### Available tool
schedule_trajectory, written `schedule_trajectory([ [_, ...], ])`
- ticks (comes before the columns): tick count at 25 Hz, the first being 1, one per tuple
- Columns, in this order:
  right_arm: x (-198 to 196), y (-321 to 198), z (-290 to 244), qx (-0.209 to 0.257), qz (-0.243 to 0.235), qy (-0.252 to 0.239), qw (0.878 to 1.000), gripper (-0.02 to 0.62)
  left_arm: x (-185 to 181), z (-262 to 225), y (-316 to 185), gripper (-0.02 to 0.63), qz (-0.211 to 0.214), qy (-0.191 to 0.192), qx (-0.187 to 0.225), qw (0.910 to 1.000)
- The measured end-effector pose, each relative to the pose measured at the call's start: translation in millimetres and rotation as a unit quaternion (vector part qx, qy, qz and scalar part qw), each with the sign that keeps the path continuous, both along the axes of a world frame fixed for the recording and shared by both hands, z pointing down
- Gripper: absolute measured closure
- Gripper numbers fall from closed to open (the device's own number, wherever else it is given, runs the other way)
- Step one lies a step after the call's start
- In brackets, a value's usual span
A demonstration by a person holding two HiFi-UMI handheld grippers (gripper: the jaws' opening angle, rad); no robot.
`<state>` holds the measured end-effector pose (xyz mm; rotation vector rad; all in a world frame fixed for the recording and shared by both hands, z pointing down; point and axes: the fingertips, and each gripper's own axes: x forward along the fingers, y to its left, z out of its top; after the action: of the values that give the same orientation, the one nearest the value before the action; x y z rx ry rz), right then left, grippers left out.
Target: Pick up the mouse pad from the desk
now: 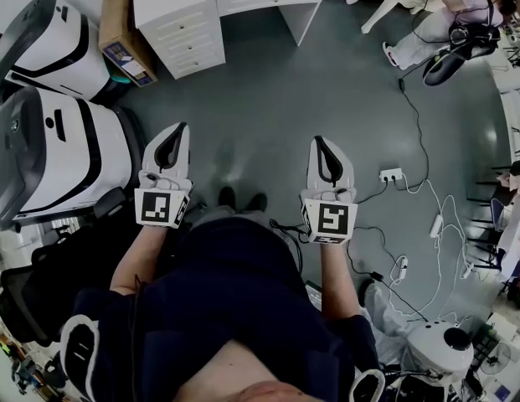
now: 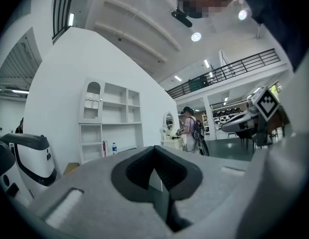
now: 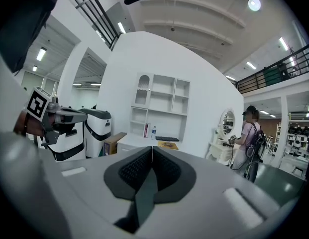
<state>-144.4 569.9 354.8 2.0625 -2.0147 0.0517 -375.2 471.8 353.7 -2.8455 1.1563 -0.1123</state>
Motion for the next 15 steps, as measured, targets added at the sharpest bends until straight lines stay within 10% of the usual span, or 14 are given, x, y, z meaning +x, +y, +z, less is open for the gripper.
schedule_trajectory([
  [15, -25.3, -68.2, -10.5, 0.021, -0.035, -0.007, 0.999, 0.357, -25.5, 1.2, -44.3, 0.606, 0.034, -0.002, 0.002, 0.9994],
])
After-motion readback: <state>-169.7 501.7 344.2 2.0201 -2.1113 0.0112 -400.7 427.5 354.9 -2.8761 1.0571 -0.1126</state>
